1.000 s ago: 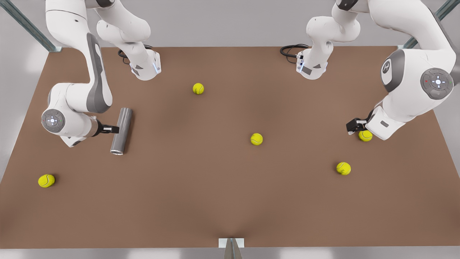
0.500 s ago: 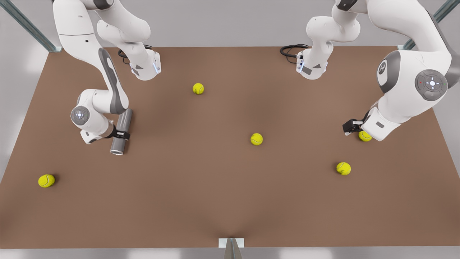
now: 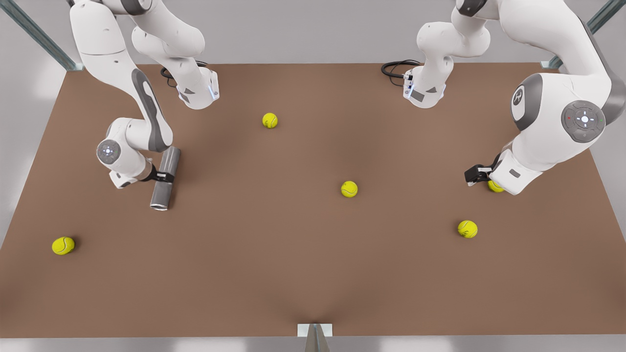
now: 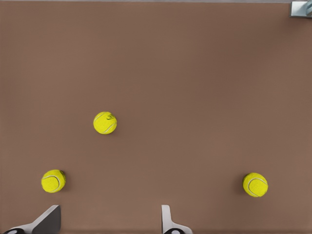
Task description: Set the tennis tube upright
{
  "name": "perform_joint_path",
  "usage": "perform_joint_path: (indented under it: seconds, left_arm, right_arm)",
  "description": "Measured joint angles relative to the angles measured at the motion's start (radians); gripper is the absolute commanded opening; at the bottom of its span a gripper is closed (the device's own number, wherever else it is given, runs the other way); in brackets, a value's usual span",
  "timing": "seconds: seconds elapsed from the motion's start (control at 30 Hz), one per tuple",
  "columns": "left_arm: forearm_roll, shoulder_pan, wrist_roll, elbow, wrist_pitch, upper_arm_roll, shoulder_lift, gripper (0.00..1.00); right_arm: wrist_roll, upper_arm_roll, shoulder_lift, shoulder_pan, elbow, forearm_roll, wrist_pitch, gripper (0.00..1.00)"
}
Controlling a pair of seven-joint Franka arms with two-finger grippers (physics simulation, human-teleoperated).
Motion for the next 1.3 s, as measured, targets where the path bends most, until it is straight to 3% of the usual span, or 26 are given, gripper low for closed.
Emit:
perform_joint_path:
  seconds: [0.77, 1.0, 1.3]
  left_arm:
    - [0.002, 0.001, -0.006, 0.001, 0.003, 0.001, 0.011, 1.0]
    - [0.002, 0.0, -0.008, 0.002, 0.003, 0.001, 0.01, 1.0]
    - [-0.005, 0.001, -0.014, 0.003, 0.002, 0.005, 0.006, 1.0]
  right_arm:
    - [-0.074, 0.0, 0.143, 0.0, -0.004, -0.001, 0.071, 1.0]
    - [-0.089, 0.0, 0.145, -0.004, 0.005, 0.0, 0.063, 0.71]
    - [-0.117, 0.005, 0.118, -0.001, 0.08, 0.004, -0.016, 0.71]
